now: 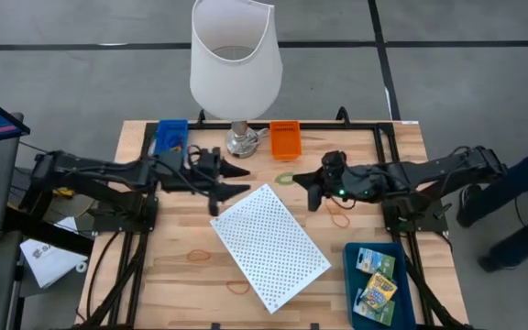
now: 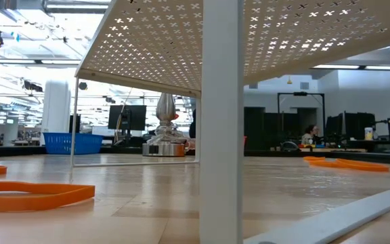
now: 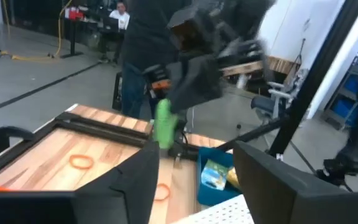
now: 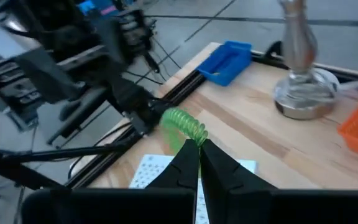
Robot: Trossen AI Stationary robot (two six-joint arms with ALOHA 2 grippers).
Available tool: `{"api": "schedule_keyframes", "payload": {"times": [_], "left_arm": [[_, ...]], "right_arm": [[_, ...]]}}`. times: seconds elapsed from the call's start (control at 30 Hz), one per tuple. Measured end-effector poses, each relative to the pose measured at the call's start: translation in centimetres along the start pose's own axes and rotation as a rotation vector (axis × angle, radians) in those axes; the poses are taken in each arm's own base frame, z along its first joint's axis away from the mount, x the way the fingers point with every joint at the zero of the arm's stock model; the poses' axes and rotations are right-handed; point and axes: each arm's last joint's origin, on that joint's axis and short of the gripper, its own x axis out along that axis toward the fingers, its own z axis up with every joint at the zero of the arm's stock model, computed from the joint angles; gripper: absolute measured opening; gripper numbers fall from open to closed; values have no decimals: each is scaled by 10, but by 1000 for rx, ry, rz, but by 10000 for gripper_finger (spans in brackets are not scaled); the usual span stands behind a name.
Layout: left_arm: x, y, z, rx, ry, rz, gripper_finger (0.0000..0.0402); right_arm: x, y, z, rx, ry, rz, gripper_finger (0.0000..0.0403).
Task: Pick & Place Office Desk Supplies
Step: Put the green spring keychain into the blue bin
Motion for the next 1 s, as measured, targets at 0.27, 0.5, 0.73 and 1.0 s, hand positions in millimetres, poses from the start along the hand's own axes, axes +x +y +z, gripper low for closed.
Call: {"api": "schedule_keyframes", "payload": {"times": [0.27,0.5,0.73,1.0], "left_arm": [[30,-4,-15,-10,-50,-34,213],[31,-5,-16,-17,-52,-27,202],[31,-5,-16,-19,-56,-17,164],[32,-1,-15,-122,-62,9,23]], "right_arm": [[18,35,13,-99,-1,18,0],[25,50,20,-147,2,50,0],[25,50,22,-147,0,55,0],[25,50,22,-146,1,55,0]]}}
